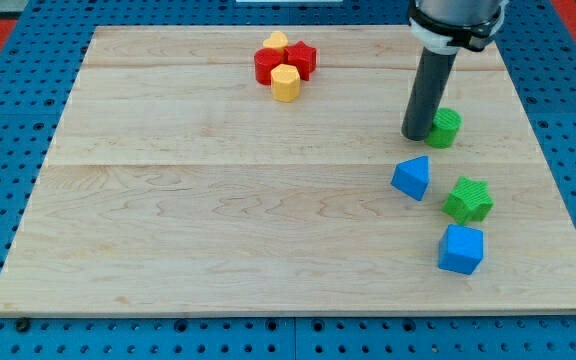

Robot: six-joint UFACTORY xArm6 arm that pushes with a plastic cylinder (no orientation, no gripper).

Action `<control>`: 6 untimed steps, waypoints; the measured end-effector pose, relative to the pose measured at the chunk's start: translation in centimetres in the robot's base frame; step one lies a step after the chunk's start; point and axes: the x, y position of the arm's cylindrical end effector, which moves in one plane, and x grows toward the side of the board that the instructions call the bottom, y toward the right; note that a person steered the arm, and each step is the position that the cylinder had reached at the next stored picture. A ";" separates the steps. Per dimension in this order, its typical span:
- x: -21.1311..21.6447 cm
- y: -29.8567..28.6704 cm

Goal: Move the blue triangle up to the green star

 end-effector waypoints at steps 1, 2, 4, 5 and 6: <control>1.7 -6.3; 6.0 -9.9; 6.2 -2.2; 5.0 -0.9; 7.7 -4.2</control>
